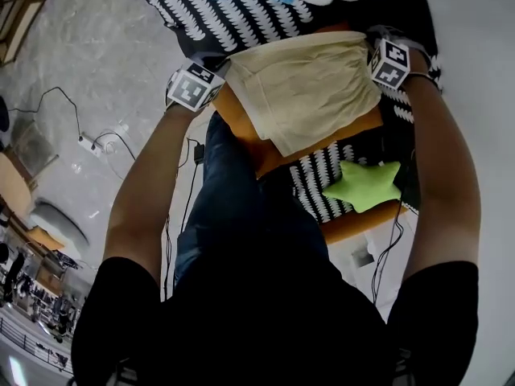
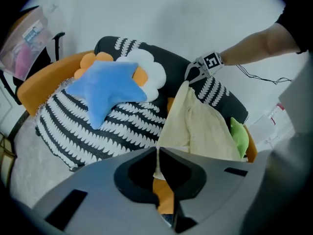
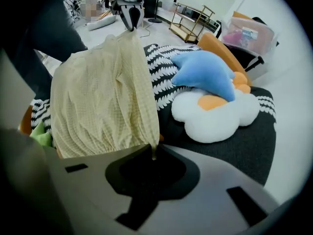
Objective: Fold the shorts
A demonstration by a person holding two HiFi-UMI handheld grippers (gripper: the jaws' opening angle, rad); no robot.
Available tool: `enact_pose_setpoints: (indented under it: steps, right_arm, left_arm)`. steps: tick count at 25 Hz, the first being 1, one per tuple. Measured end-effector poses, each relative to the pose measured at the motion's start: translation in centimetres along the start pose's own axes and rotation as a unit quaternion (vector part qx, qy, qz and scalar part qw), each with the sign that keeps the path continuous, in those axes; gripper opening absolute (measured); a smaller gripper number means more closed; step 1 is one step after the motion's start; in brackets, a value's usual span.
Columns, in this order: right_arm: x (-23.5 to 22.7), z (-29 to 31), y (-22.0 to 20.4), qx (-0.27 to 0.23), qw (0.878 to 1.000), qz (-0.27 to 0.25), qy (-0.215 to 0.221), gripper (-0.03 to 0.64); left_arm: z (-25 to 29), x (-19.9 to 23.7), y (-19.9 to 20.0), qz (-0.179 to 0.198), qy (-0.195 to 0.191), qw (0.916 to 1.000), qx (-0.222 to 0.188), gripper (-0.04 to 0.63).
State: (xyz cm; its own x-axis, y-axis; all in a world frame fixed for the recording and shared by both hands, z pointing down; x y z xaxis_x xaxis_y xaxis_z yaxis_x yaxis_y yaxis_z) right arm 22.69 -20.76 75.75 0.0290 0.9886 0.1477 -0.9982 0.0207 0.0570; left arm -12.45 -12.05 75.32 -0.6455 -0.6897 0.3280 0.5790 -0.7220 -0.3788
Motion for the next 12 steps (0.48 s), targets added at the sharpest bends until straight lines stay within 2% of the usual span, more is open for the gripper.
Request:
enact_pose_setpoints:
  steps: [6, 12]
  right_arm:
    - [1.1, -2.4, 0.6, -0.020, 0.999, -0.015, -0.038, 0.040]
    - [4.3, -3.3, -1.4, -0.019, 0.998, -0.029, -0.054, 0.040]
  left_arm:
    - [-3.3, -1.1, -0.1, 0.048, 0.066, 0.9963, -0.026, 0.032]
    - [-4.8, -6.7, -1.2, 0.095, 0.077, 0.9915, -0.046, 0.029]
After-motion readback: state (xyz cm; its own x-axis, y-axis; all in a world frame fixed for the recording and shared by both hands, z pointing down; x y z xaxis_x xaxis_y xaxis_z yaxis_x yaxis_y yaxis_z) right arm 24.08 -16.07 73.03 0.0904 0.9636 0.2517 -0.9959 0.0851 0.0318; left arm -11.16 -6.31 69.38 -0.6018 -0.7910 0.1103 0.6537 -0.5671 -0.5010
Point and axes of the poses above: the fingertips, and each gripper's own axes: z forward along the fingers, x to its left, y out of its top, the point moved 1 cm from there along -z, backward along the fingers, and after that the axes turned 4 degrees about x, right-handed, at the moved point
